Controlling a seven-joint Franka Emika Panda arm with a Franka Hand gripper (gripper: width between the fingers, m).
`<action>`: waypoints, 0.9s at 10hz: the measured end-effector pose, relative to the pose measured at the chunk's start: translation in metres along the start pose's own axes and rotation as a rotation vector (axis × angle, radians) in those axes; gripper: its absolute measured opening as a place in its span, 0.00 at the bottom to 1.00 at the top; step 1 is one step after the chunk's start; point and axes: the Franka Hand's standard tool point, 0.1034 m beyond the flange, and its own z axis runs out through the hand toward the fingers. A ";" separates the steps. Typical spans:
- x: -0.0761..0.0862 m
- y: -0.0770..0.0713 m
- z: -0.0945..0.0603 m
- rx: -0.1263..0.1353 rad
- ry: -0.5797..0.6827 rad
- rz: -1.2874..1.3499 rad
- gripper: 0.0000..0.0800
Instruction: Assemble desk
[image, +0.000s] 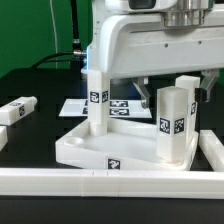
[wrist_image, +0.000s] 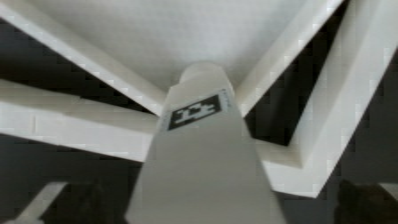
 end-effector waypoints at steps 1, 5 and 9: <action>0.000 0.002 0.000 0.000 0.000 -0.034 0.81; -0.001 0.002 0.000 -0.001 0.000 -0.016 0.36; -0.001 0.002 0.000 0.000 0.000 0.104 0.36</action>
Offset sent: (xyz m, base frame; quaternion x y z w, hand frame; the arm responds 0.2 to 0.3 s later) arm 0.0000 0.0000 0.0000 0.0000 0.0000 0.0000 1.0000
